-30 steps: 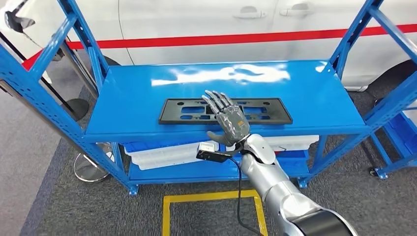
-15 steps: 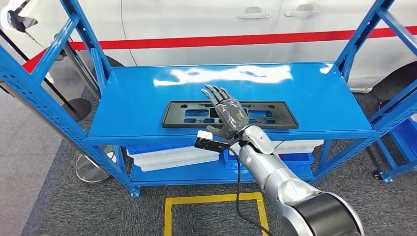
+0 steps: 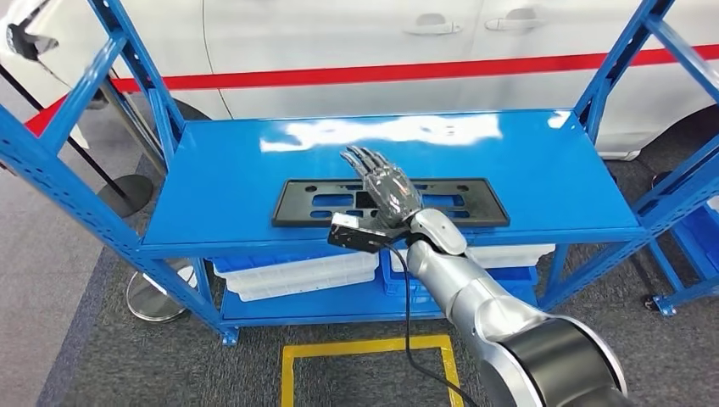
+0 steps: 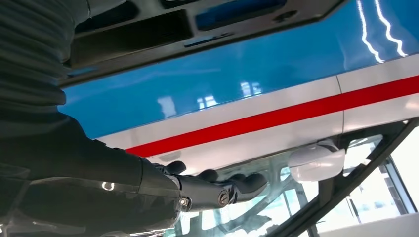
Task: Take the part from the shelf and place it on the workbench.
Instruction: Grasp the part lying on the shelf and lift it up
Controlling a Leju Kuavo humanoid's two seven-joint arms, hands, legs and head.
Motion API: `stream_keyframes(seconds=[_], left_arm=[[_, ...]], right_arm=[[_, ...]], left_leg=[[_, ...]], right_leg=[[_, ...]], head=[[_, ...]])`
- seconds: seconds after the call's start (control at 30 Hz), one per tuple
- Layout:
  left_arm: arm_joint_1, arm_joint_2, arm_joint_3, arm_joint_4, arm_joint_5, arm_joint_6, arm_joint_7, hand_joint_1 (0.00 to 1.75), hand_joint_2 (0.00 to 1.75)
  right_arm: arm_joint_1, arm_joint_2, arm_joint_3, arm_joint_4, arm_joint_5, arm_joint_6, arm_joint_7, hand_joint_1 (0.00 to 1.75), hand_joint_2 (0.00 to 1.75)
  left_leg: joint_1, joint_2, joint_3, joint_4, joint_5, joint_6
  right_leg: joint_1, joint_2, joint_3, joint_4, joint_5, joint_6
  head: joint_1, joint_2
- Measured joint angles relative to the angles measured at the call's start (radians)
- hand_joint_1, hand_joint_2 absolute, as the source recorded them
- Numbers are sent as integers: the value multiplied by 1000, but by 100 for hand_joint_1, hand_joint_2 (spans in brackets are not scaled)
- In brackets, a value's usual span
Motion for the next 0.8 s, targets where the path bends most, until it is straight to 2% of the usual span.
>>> stream_keyframes(seconds=[0.07, 0.13, 0.17, 0.23, 0.27, 0.3, 0.33, 0.4, 0.43, 0.47, 0.57, 0.63, 0.67, 0.73, 0.77, 0.8], left_arm=[[1, -1, 3, 0, 4, 4, -3, 0, 0], [2, -2, 6, 0, 7, 7, -5, 0, 0], [3, -3, 7, 1, 8, 9, -5, 0, 0], [3, -4, 10, 1, 9, 12, -4, 0, 0], [3, -4, 11, 1, 10, 13, -2, 0, 0], [4, -4, 12, 2, 11, 13, 0, 0, 0], [5, -4, 13, 2, 12, 14, 2, 0, 0], [5, -5, 16, 2, 15, 11, 4, 0, 0], [5, -5, 17, 2, 16, 7, 3, 0, 0], [5, -4, 19, 2, 17, 2, 2, 0, 0], [5, 0, 20, 2, 20, -17, -3, 0, 0], [6, 6, 21, 2, 23, -27, -4, 0, 0], [5, 9, 21, 2, 24, -29, -4, 0, 0], [5, 14, 21, 2, 23, -31, -1, 0, 0], [6, 16, 21, 3, 21, -33, 2, 0, 0], [6, 19, 20, 3, 18, -35, 5, 0, 0]], right_arm=[[-4, 4, 1, 7, 0, 3, 0, 0, 175], [-11, 6, 2, 13, -1, 4, -3, 0, 175], [-13, 6, 2, 15, -2, 4, -8, 0, 175], [-8, 5, 3, 18, -9, 3, -24, 0, 175], [1, 5, 3, 18, -15, 1, -34, 0, 175], [13, 4, 3, 18, -22, -2, -44, 0, 175], [26, 3, 3, 16, -31, -6, -53, 0, 175], [52, 0, 6, 5, -55, -19, -72, 0, 175], [67, -2, 10, -5, -69, -29, -82, 0, 175], [86, -5, 16, -16, -86, -40, -89, 0, 175], [165, -18, 53, -62, -137, -77, -88, 0, 175], [225, -27, 99, -112, -162, -100, -53, 0, 175], [254, -31, 123, -139, -166, -108, -28, 0, 175], [315, -44, 169, -201, -143, -117, 37, 0, 175], [346, -52, 187, -234, -119, -119, 75, 0, 175], [376, -58, 202, -267, -93, -120, 113, 0, 175]], left_leg=[[3, -1, 1, -6, 3, 12], [7, 0, 4, -13, 7, 24], [8, 0, 5, -15, 8, 28], [7, 0, 5, -15, 8, 32], [7, 0, 5, -15, 7, 33], [7, -1, 6, -14, 6, 33], [7, -1, 7, -14, 5, 32], [6, -3, 9, -9, 1, 27], [4, -3, 8, -6, -2, 23], [3, -3, 9, -5, -5, 18], [2, -3, 11, -7, -9, 2], [4, -1, 2, 21, -32, -10], [4, 0, -17, 65, -59, -14], [5, 0, -77, 196, -122, -20], [5, 0, -102, 250, -140, -22], [5, 0, -114, 274, -141, -21]], right_leg=[[0, -1, 1, 1, -2, 10], [-1, -1, -19, 44, -32, 19], [-2, -2, -43, 96, -61, 22], [-2, -2, -113, 236, -123, 24], [-2, -2, -139, 284, -134, 24], [-2, -2, -149, 297, -125, 23], [-2, -2, -137, 267, -98, 21], [-1, -2, -70, 123, -26, 14], [1, -2, -41, 59, -3, 10], [3, -2, -22, 19, 7, 7], [6, 0, -14, 2, 8, -6], [2, 0, -10, -4, 11, -18], [-1, 0, -8, -6, 12, -22], [1, -1, -8, -6, 10, -29], [3, -1, -7, -5, 9, -30], [4, -1, -7, -4, 8, -32]], head=[[0, 0], [0, 0], [0, 0], [0, 0], [0, 0], [0, 0], [0, 0], [0, 0], [0, 0], [0, 0], [0, 0], [0, 0], [0, 0], [0, 0], [0, 0], [0, 0]])
